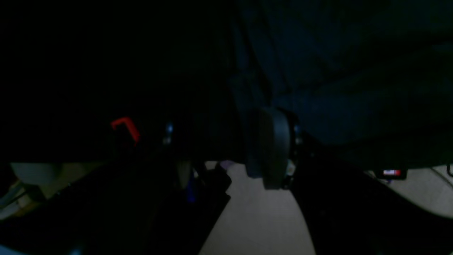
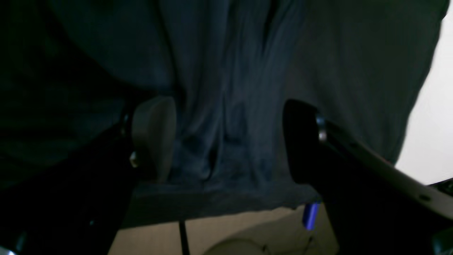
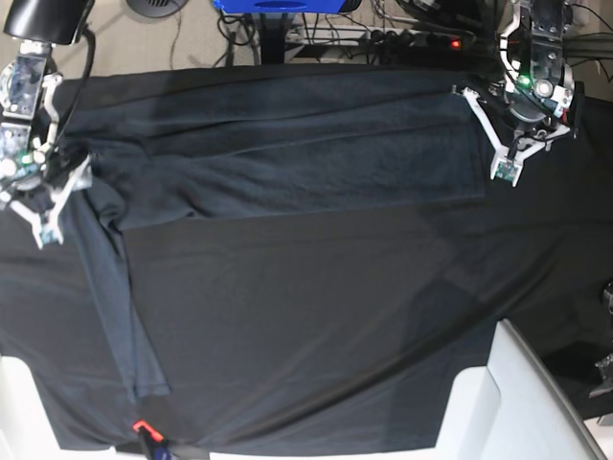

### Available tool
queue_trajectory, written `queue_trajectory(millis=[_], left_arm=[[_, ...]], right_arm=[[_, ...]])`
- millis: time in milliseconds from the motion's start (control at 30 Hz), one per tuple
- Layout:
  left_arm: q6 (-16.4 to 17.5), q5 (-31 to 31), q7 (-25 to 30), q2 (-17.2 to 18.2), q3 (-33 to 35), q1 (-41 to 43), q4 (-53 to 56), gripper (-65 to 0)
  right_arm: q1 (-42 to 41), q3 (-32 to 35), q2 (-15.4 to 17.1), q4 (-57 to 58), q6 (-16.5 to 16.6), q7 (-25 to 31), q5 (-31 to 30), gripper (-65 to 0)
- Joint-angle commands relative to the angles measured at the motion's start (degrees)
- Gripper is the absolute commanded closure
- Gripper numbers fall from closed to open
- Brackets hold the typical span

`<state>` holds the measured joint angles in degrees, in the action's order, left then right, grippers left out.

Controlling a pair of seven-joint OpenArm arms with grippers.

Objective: Fold the T-shirt properly
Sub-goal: 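Release the band with the left gripper and raise it away, then lift the band's end with the right gripper and fold it over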

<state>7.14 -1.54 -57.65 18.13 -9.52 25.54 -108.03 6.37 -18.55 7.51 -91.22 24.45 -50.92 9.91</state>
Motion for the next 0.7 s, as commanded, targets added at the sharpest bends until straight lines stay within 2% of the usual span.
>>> queue_trajectory(millis=[0, 133, 233, 267, 367, 433, 500, 600, 667], left_arm=[[-0.32, -0.79, 0.55, 0.64, -1.87, -0.53, -1.47, -29.9], [-0.06, -0.7, 0.72, -0.42, -6.7, -1.67, -2.61, -29.9], [0.64, -0.7, 0.72, -2.09, -8.46, -3.25, -2.7, -29.9], [2.05, -0.61, 0.81, -2.53, -8.9, -3.34, -2.7, -29.5], [10.93, 3.96, 0.9, -4.37, -12.06, -3.43, -2.96, -29.1], [16.82, 10.11, 0.9, -5.6, -16.37, -3.25, -2.96, -29.0], [21.04, 17.15, 0.9, -7.19, -22.79, -2.9, -2.87, -29.0], [25.79, 25.85, 0.81, -7.89, -32.64, -1.94, -2.7, -29.0], [26.84, 28.66, 0.81, -7.62, -36.5, -1.32, -2.7, -29.0]], right_arm=[[-0.53, -0.4, 0.62, -2.54, -0.05, 0.41, 0.24, -44.7], [-0.88, 0.04, 0.62, -6.58, -0.05, 0.5, 0.15, -44.7], [-5.18, 0.13, 0.71, -5.18, 0.21, 2.43, 0.15, -44.7], [-6.85, 0.13, 0.71, -3.24, 0.21, 3.66, 0.15, -44.7], [-14.06, 0.22, 0.98, 7.22, 0.21, 8.23, 0.15, -44.7], [-19.25, 0.22, 1.15, 15.92, 0.21, 10.61, 0.33, -44.7], [-23.65, 0.22, 2.29, 24.63, 0.21, 13.07, 0.33, -44.7], [-29.36, 0.22, 3.17, 36.85, 0.21, 17.29, 0.42, -44.7], [-31.82, 0.22, 3.44, 43.18, 0.21, 20.1, 0.51, -44.7]])
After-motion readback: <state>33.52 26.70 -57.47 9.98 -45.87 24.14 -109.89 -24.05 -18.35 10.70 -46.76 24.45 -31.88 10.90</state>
